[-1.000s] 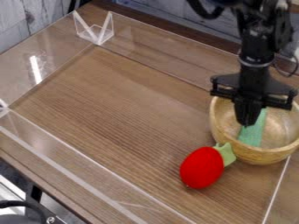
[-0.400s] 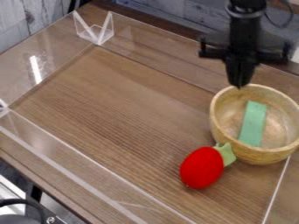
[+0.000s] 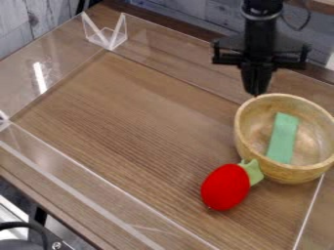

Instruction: Remove the green block from the brown bowl and put it on the table

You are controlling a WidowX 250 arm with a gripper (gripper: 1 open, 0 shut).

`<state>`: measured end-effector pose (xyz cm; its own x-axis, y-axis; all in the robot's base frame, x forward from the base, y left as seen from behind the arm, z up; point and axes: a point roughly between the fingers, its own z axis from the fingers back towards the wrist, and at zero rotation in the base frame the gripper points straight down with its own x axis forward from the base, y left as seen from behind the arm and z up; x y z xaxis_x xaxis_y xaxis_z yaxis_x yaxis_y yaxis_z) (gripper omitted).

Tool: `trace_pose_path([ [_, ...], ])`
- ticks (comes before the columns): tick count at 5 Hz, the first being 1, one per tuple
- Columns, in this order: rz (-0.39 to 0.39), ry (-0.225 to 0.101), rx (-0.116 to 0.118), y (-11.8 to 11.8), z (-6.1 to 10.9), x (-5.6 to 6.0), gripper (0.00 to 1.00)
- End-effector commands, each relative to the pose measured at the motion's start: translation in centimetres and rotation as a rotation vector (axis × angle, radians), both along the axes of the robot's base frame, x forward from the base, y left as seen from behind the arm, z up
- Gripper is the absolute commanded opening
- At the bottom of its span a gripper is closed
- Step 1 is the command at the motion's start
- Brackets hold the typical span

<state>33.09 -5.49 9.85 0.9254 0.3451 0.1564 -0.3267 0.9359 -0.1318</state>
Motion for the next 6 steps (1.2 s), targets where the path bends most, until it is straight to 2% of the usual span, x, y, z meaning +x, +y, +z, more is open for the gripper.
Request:
trace_pose_path([
  [1,0.017,-0.046,0.007,0.5,0.6,1.5,1.00],
  [2,0.064,-0.029,0.017,0.0,-0.3,1.5,0.00],
  [3,0.117,-0.021,0.022,-0.2,-0.8,1.6,0.00],
  [5,0.146,0.004,0.030,-3.1,-0.6,2.3,0.00],
  [6,0.160,0.012,0.031,-3.5,-1.4,2.4,0.00],
])
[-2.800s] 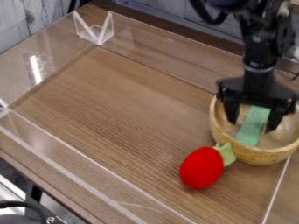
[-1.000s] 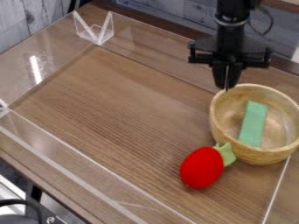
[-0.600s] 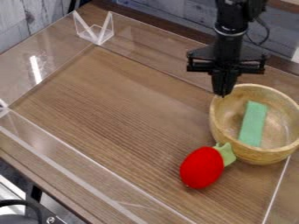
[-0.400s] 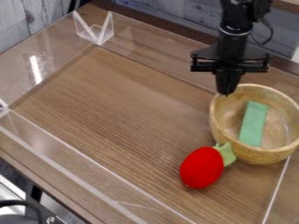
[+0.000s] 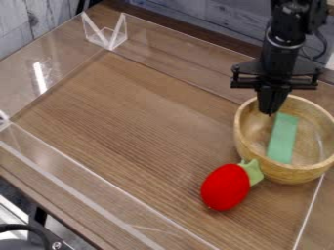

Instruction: Remove the green block from the brown bowl and put it on the table

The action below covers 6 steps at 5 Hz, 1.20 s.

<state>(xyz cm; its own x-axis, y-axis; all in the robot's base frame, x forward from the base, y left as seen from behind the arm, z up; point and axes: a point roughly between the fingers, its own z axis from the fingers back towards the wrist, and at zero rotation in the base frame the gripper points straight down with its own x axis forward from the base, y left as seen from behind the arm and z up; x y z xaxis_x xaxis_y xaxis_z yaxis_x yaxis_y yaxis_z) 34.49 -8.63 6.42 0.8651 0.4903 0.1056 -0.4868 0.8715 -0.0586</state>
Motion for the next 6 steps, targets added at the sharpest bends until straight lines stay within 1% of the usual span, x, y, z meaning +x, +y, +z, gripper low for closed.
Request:
trace_pose_path([
  [1,0.007,-0.076,-0.024,-0.3,2.4,1.1,0.00],
  [3,0.029,-0.106,-0.057,1.7,4.8,1.7,0.00],
  [4,0.067,-0.110,-0.067,2.6,5.4,1.4,0.00],
  [5,0.091,-0.089,-0.059,2.5,3.8,0.6,1.00],
  [6,0.118,-0.075,-0.053,2.6,2.5,-0.1,0.00],
])
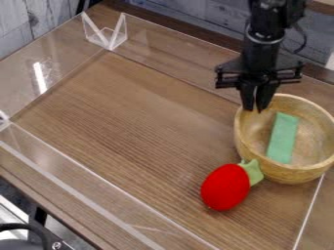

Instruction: Remove the green block from the brown bowl and put it on the table

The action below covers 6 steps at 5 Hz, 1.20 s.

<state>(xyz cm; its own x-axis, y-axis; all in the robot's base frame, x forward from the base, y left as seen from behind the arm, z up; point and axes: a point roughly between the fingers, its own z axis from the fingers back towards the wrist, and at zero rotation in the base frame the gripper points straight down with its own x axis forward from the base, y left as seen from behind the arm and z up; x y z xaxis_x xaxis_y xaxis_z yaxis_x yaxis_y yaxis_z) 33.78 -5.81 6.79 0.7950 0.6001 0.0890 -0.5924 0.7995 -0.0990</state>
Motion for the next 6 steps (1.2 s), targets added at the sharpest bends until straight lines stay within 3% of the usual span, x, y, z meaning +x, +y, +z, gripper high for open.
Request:
trace_pose_path([
  [1,0.016,-0.064,-0.010,0.2,1.6,0.3,0.00],
  [3,0.179,-0.054,-0.018,1.9,3.0,1.1,0.00],
  [5,0.140,-0.035,-0.031,2.1,2.5,1.1,0.00],
  [6,0.173,-0.026,-0.033,2.4,2.0,0.6,0.00],
])
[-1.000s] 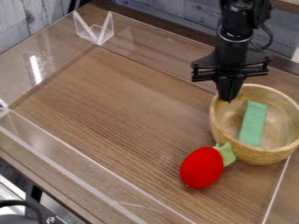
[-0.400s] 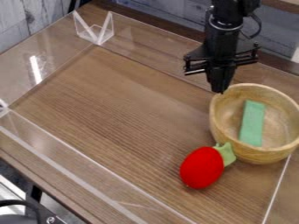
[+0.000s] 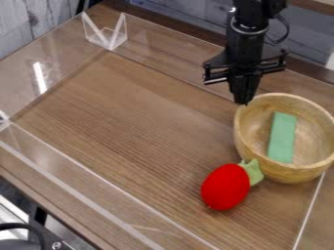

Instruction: Remove the green block from the brown bowl and put it on the table

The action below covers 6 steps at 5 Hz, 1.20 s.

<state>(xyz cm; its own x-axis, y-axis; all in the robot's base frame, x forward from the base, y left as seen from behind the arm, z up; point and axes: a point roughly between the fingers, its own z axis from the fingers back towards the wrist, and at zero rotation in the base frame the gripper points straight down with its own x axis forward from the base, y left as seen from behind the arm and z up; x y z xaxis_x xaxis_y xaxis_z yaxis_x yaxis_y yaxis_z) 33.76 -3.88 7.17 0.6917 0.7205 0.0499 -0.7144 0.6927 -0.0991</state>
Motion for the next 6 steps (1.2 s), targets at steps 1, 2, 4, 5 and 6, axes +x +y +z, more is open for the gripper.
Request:
trace_pose_path([
  [1,0.045,-0.046,-0.005,0.6,1.2,0.0,0.00],
  [2,0.007,-0.038,-0.008,0.7,0.5,-0.3,0.00],
  [4,-0.083,-0.025,-0.014,1.1,0.8,-1.1,0.00],
  [5,-0.137,-0.020,-0.015,1.3,1.5,-1.4,0.00],
  [6,-0.102,-0.020,-0.021,2.8,2.1,-1.4,0.00],
])
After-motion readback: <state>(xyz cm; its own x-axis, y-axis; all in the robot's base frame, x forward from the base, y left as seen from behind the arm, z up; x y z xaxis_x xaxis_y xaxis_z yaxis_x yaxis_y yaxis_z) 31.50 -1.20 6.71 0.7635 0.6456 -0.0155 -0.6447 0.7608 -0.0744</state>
